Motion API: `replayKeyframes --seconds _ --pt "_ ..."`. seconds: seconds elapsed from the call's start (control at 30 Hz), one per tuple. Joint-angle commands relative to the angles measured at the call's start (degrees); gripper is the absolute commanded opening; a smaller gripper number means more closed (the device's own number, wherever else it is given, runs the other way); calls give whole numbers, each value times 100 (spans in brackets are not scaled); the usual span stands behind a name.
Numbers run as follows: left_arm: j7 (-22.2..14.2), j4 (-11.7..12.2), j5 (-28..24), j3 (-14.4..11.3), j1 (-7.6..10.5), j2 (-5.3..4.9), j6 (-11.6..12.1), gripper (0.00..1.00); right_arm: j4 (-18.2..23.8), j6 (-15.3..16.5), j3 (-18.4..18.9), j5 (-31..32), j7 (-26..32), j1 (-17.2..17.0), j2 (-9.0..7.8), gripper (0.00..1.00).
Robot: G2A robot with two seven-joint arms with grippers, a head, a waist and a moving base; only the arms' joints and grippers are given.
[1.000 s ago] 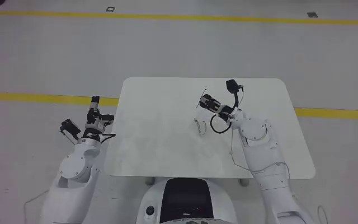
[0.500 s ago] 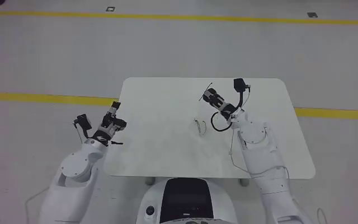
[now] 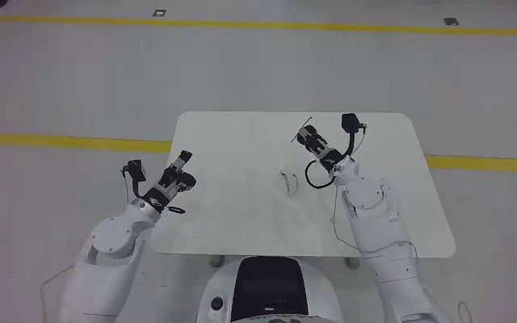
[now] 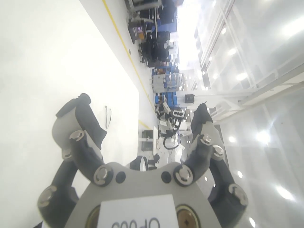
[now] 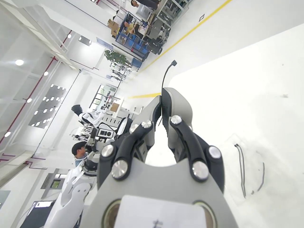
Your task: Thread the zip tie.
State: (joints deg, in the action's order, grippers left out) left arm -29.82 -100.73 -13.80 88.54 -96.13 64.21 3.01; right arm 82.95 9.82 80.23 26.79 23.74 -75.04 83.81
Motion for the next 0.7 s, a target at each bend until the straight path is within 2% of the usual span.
replayKeyframes --seconds 0.0,0.2,0.23,0.47,0.53,0.67 --pt "-260 25 26 -87 73 -8 40 100 -35 -4 -89 -9 -97 -5 6 0" --pt "-987 99 -177 -435 409 -16 -47 100 -292 -74 -289 49 -211 100 7 0" --pt "-1087 69 -39 -468 451 -27 64 100 -305 -60 -286 78 -202 118 -1 0" --pt "-1087 69 -39 -468 451 -27 64 100 -303 -70 -269 97 -227 124 -6 0" --pt "-1054 93 17 -590 466 -20 36 100 -267 -65 -294 142 -341 89 -8 0" --pt "-1353 243 -207 -833 631 -8 197 100 -200 -47 -447 146 -757 12 14 0"
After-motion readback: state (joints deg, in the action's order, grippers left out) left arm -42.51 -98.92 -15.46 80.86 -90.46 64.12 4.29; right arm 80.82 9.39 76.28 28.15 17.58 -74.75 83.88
